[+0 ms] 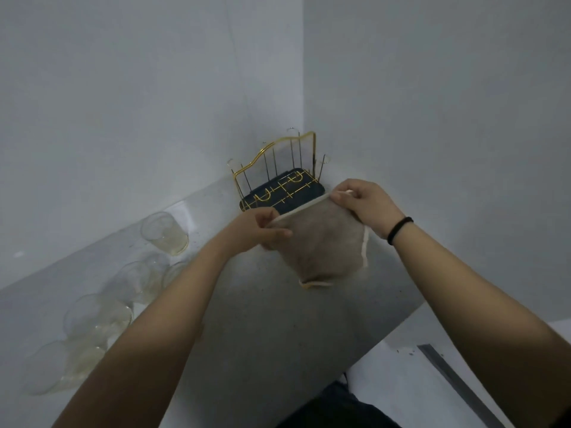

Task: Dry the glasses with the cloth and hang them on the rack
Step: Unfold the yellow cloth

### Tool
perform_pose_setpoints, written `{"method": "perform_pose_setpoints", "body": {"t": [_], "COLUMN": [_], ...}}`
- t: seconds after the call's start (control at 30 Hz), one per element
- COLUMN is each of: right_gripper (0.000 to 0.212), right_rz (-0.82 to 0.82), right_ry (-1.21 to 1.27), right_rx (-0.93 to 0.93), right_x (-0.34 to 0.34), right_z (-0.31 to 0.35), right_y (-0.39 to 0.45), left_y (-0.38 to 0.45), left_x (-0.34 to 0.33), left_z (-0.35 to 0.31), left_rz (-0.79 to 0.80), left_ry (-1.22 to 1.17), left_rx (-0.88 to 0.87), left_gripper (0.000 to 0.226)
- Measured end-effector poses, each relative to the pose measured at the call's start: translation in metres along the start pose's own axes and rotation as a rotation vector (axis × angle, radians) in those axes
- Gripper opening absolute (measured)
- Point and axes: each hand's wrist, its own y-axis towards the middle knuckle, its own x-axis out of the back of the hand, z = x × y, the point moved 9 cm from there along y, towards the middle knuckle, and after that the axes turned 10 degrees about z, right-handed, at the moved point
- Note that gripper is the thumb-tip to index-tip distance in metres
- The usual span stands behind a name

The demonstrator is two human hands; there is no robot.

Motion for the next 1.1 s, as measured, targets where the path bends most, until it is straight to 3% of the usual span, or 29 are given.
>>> {"method": "perform_pose_setpoints", "body": {"t": [0.17,0.3,0.4,0.53,0.63,0.8,0.9,1.1], "right_gripper": [0.013,0.015,0.014,0.013,0.022,0.015,0.016,0.021], "right_rz": [-0.016,0.054,0.079,0.004,-0.088,-0.058,0.009,0.321], "right_ry": [0.066,0.172,0.295,0.125,-0.082,-0.157,-0.136,-0.258], "right_rx": [-0.039,-0.083,-0.117,-0.187,-0.226,-0.297,-0.285,-0.360], "right_x": [0.004,0.010,0.014,0.029,0.035,0.026,0.021,-0.002], "right_z": [0.000,-0.002,-0.006,-0.027,-0.054,-0.114,-0.138,-0.173], "right_y": [-0.020,-0.031,-0.030,-0.004,0.023,0.051,0.044,0.007], "left_y": [-0.018,-0.033,-0.032,-0.001,0.026,0.048,0.044,0.021], "left_x": [0.006,0.017,0.024,0.027,0.022,0.000,-0.017,-0.066], "left_z": [-0.009,-0.015,-0.019,-0.001,0.028,0.076,0.090,0.115], "left_rz": [0.099,0.183,0.191,0.125,0.014,-0.195,-0.208,-0.031], "left_ry": [0.385,0.335,0.249,0.319,0.370,0.271,0.199,0.137], "left_rx": [0.035,0.074,0.075,0.143,0.188,0.270,0.279,0.328], "left_gripper": [0.022,0.021,0.048,0.022,0.018,0.015,0.016,0.019]}}
